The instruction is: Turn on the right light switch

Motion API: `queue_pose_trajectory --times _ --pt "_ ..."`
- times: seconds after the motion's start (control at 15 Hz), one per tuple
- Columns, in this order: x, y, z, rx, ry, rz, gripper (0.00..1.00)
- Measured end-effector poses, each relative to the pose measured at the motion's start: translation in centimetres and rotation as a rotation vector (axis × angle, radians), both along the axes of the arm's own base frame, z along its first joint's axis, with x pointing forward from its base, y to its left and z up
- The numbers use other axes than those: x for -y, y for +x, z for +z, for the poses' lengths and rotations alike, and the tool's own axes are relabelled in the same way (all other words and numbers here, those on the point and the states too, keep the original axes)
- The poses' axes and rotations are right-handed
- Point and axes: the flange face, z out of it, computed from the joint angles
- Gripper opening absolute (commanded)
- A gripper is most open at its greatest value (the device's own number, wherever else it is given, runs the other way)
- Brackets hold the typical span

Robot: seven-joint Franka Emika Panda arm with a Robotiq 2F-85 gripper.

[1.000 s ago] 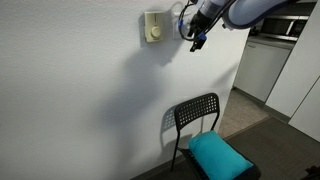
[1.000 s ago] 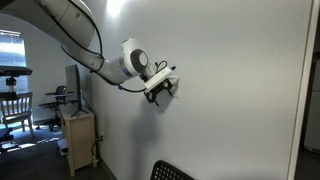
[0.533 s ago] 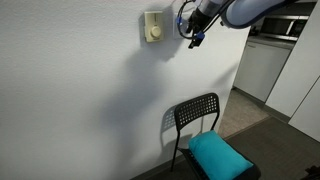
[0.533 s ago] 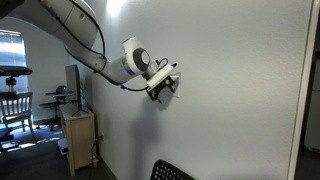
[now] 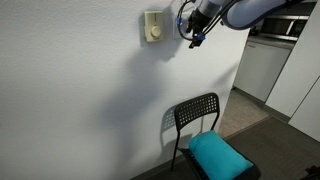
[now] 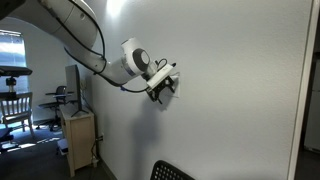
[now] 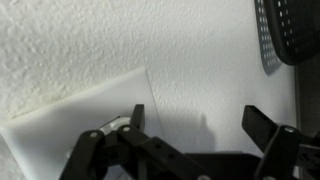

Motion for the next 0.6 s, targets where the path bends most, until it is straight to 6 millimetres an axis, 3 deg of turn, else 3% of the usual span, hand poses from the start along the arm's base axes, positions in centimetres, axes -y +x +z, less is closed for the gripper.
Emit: queue_pose_trajectory --times 0.6 --pt "-0.24 -0.19 0.03 0.013 -0.033 0.004 1.00"
